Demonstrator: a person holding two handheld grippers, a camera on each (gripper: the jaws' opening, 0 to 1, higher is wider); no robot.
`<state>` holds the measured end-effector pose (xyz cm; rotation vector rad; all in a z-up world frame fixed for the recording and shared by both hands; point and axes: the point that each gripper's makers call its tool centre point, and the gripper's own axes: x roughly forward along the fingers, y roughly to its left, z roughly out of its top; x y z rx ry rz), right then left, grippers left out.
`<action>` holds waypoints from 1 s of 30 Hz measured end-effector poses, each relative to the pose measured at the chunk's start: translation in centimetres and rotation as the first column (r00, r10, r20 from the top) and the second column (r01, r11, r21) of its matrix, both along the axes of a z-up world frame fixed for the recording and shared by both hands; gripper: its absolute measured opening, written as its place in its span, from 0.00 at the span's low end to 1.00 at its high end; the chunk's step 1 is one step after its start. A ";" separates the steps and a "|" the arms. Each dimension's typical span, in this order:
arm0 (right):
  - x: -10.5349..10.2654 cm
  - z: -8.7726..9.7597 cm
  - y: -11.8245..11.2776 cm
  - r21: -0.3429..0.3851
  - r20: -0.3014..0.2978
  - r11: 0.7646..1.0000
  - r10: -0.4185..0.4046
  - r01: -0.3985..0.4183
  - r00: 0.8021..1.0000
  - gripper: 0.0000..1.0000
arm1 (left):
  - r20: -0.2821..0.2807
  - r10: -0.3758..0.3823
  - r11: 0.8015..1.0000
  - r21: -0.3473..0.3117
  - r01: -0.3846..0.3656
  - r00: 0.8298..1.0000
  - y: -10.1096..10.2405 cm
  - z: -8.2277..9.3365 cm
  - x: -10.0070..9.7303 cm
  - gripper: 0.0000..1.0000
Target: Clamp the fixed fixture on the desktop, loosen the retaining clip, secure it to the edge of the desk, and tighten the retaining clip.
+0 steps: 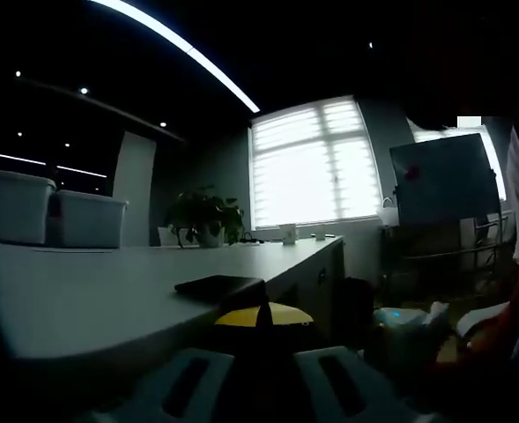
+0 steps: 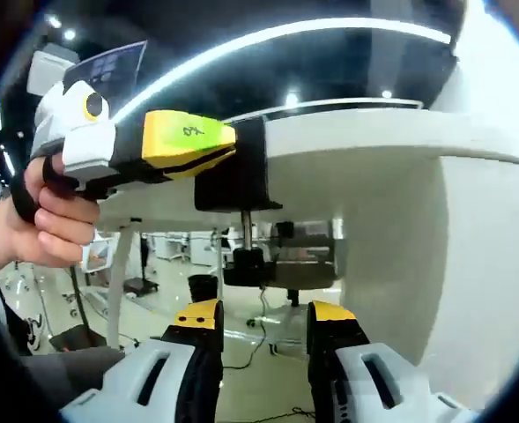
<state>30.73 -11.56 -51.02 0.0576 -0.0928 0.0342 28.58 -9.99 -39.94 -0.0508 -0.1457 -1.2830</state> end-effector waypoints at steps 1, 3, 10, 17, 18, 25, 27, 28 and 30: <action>-0.3 0.1 0.1 0.042 0.006 0.999 -0.023 0.023 1.000 0.36 | 0.003 -0.001 1.000 0.007 0.001 1.000 -0.1 0.0 0.0 0.01; -0.3 1.0 0.9 0.020 0.023 1.000 -0.017 0.016 1.000 0.36 | 0.003 -0.007 1.000 0.016 0.007 1.000 -0.2 0.1 0.0 0.01; 1.7 3.5 2.7 -0.069 0.080 0.997 -0.036 0.042 0.996 0.36 | 0.017 -0.010 0.999 0.031 0.010 1.000 -0.2 0.3 -0.1 0.01; 2.8 3.4 1.7 -0.075 0.065 0.991 -0.105 0.110 0.992 0.25 | 0.036 -0.012 0.998 0.055 0.010 0.999 -0.4 0.6 -0.1 0.01; 2.9 3.3 1.6 -0.078 0.064 0.992 -0.093 0.098 0.994 0.24 | 0.037 -0.014 0.999 0.052 0.012 0.999 -0.4 0.6 -0.2 0.01; 3.1 3.4 1.7 -0.094 0.095 0.993 0.087 -0.078 0.992 0.24 | 0.031 -0.021 0.999 0.032 0.020 0.999 -0.7 0.7 -0.2 0.01; 3.1 3.4 1.7 -0.100 0.100 0.984 0.155 -0.145 0.983 0.24 | 0.026 -0.022 0.999 0.028 0.021 0.999 -0.8 0.7 -0.2 0.01; 3.0 3.4 1.8 -0.105 0.099 0.978 0.193 -0.183 0.976 0.24 | 0.024 -0.022 0.999 0.026 0.022 0.999 -0.8 0.7 -0.2 0.01; 2.9 3.4 1.9 -0.126 0.091 0.957 0.273 -0.261 0.958 0.24 | 0.020 -0.026 0.999 0.023 0.025 0.999 -0.9 0.8 -0.2 0.01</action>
